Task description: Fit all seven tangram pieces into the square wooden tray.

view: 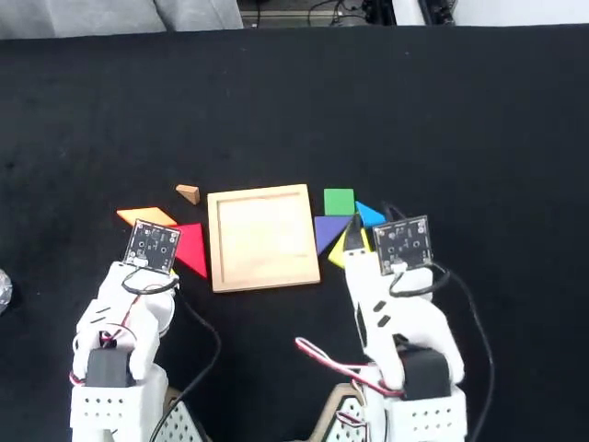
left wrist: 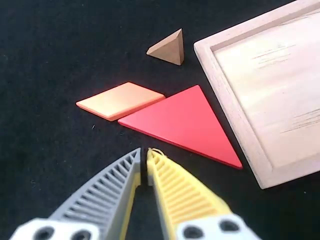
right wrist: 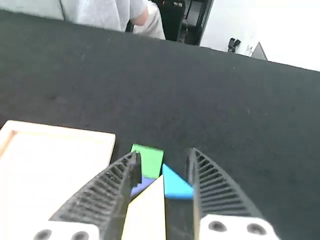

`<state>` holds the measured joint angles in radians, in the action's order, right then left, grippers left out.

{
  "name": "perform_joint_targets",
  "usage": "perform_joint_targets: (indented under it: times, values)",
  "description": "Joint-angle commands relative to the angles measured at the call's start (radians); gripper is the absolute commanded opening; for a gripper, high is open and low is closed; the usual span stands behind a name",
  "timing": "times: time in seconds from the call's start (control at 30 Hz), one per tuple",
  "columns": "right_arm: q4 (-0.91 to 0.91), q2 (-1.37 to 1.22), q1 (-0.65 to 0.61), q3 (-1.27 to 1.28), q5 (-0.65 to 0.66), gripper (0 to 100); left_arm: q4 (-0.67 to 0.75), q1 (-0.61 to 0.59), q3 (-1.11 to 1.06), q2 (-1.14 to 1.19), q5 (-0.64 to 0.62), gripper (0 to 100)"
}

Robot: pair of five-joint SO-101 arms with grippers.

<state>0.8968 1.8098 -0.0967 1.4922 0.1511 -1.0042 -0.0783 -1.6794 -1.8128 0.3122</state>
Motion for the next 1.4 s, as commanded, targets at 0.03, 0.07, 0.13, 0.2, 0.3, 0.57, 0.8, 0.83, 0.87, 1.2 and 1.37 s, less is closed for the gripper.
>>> perform_joint_targets:
  times: [0.03,0.07,0.13,0.2,0.3,0.57,0.8,0.83,0.87,1.2,1.37]
  values:
    - [0.130,0.073,-0.020,-0.125,0.000,17.6,0.003,-0.008,-0.021,-0.002,0.005,3]
    - [0.155,0.070,-0.020,-0.134,0.000,17.7,0.003,-0.008,-0.021,-0.002,0.005,3]
    - [0.184,0.044,-0.020,-0.147,0.000,17.7,0.003,-0.008,-0.021,-0.002,0.005,3]
    - [0.187,-0.022,-0.015,-0.159,0.000,17.7,0.003,-0.008,-0.021,-0.002,0.005,3]
    - [0.187,-0.186,-0.015,-0.220,0.000,17.8,0.003,-0.008,-0.021,-0.002,0.005,3]
    - [0.192,-0.754,-0.015,-0.476,0.003,18.0,0.003,-0.008,-0.021,-0.002,0.005,3]
    - [0.187,-0.986,-0.015,-0.533,0.002,18.1,0.003,-0.008,-0.021,-0.002,0.005,3]
    - [0.187,-1.006,-0.015,-0.533,0.002,18.1,0.003,-0.008,-0.021,-0.002,0.005,3]
    - [0.187,-1.026,-0.015,-0.533,0.002,18.1,0.003,-0.008,-0.021,-0.002,0.005,3]
    - [0.038,-1.187,-0.021,-0.490,0.000,40.9,0.003,-0.008,-0.021,-0.002,0.005,3]
    - [-0.051,-1.257,-0.023,-0.493,-0.077,41.0,0.003,-0.008,-0.021,-0.002,0.005,3]
